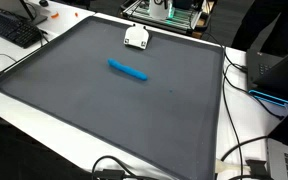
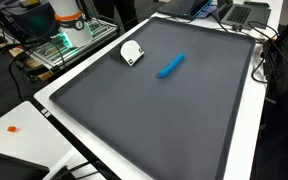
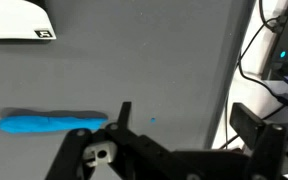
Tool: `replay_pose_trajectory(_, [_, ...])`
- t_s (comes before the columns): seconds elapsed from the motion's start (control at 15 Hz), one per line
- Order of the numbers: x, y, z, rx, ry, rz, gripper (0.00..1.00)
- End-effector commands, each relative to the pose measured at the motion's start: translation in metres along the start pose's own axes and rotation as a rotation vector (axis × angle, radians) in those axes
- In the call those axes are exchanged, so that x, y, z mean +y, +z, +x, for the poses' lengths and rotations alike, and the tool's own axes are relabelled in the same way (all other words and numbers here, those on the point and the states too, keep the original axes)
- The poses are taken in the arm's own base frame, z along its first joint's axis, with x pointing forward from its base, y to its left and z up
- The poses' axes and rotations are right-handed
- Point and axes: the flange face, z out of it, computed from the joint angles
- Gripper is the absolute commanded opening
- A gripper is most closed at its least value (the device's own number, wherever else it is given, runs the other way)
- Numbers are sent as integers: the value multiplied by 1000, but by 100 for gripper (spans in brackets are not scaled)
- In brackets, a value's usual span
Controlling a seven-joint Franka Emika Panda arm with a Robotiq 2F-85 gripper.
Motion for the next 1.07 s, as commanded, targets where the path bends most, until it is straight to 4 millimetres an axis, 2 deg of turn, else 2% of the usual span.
replay_pose_trajectory(0.0, [0, 0, 0, -1, 0, 0, 100])
replay_pose_trajectory(0.33, [3, -2, 0, 10, 35, -20, 100])
replay_pose_trajectory(0.53, [22, -2, -2, 35, 222, -53, 100])
replay_pose_trajectory(1.0, [80, 11, -19, 5, 621, -113, 100])
